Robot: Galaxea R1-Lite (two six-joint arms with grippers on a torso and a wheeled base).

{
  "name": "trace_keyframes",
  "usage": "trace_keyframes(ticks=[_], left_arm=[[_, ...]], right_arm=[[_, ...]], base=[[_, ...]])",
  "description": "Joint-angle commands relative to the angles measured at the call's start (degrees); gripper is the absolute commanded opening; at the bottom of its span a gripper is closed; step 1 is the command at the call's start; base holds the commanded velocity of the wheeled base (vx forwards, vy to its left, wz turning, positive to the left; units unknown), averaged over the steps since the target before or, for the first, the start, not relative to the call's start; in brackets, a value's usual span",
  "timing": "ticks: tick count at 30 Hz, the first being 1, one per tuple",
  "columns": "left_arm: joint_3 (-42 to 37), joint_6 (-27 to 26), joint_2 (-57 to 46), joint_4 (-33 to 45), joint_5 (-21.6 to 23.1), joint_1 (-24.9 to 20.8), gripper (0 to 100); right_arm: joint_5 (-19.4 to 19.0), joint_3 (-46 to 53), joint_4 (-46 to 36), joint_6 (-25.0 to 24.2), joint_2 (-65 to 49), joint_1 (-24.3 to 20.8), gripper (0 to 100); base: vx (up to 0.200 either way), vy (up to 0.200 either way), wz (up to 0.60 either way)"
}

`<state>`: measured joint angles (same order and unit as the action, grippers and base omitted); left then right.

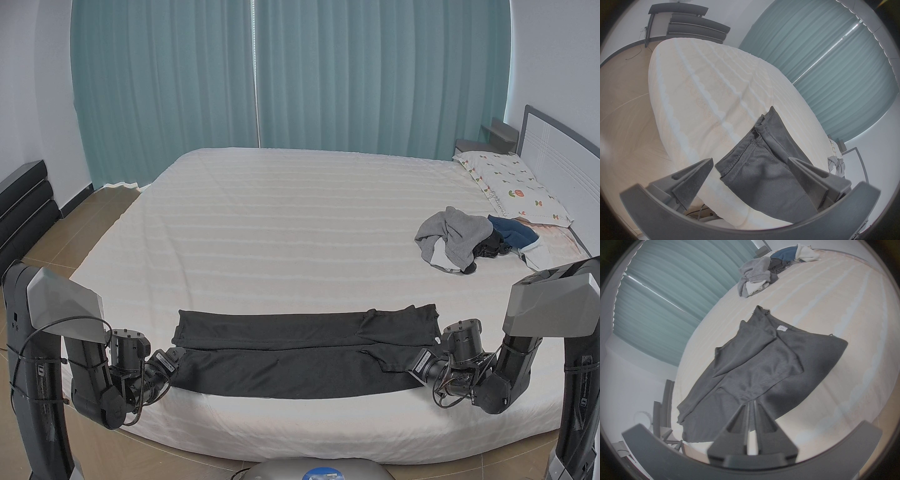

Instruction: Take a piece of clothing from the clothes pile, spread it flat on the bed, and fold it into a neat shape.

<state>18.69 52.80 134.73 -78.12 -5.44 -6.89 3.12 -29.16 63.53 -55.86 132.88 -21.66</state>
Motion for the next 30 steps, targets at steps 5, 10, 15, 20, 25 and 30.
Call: trace_keyframes(ticks=[5, 10, 15, 20, 25, 30], left_arm=[[0.12, 0.2, -0.87, -0.11, -0.01, 0.47, 100], [0.74, 2.31, -1.75, -0.28, -0.28, 0.56, 100], [0.47, 3.28, -2.37, -0.9, 0.25, 0.56, 100], [0.91, 2.75, -2.02, -1.07, 0.08, 0.3, 100], [2.32, 2.57, -1.31, -1.25, 0.25, 0.47, 100], [5.04, -0.15, 0.45, -1.25, 0.08, 1.09, 100]], right_arm=[[-9.89, 5.69, 8.72, -1.89, -4.12, 4.17, 100], [-10.59, 5.17, 9.16, -2.06, -3.33, 6.11, 100], [-10.68, 5.08, 9.42, -2.15, -2.89, 6.28, 100], [-10.68, 4.9, 9.51, -2.15, -2.27, 6.37, 100], [-11.12, 4.9, 9.51, -2.15, -2.1, 6.81, 100], [-12.7, 5.08, 9.51, -2.24, -2.01, 7.6, 100]], base=[[0.0, 0.0, 0.0], [0.0, 0.0, 0.0], [0.08, 0.0, 0.0], [0.16, 0.0, 0.0], [0.0, 0.0, 0.0], [0.0, 0.0, 0.0]])
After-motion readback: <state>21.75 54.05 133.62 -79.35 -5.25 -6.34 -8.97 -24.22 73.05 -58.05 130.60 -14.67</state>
